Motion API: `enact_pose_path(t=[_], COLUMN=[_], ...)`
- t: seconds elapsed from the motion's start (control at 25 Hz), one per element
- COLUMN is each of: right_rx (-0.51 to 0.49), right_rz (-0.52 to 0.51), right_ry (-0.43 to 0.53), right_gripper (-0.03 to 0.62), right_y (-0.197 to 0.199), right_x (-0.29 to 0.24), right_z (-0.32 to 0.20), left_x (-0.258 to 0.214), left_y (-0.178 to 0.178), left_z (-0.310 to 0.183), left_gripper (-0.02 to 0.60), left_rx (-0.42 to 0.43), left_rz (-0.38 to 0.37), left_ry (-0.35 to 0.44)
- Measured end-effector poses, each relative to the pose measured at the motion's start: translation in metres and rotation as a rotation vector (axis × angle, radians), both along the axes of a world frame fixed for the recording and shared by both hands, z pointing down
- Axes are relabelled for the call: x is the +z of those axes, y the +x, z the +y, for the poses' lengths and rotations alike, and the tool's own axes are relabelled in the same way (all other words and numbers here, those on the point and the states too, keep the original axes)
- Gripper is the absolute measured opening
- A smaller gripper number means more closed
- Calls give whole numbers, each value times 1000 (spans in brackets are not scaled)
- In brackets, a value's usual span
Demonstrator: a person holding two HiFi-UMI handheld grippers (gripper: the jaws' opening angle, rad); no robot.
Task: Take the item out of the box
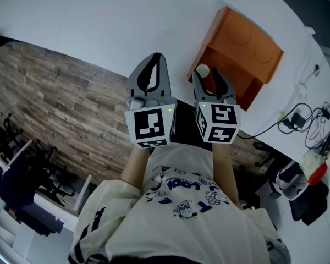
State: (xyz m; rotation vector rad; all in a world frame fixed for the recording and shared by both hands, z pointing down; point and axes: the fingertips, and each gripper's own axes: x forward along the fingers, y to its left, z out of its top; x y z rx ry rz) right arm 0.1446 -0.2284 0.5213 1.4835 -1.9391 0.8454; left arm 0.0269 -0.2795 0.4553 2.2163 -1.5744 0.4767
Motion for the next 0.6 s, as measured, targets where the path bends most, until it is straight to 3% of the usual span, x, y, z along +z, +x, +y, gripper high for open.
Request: enact_pose_path(t=[0.6], right_rx=[-11], right_rz=[29], right_ry=[-75], right_gripper=[213], right_y=[3], right_x=[19], right_z=[5], left_x=[18], left_y=[2], left_z=[0], left_gripper=[21], left_rx=[-9], left_rz=[8], left_ry=[-40])
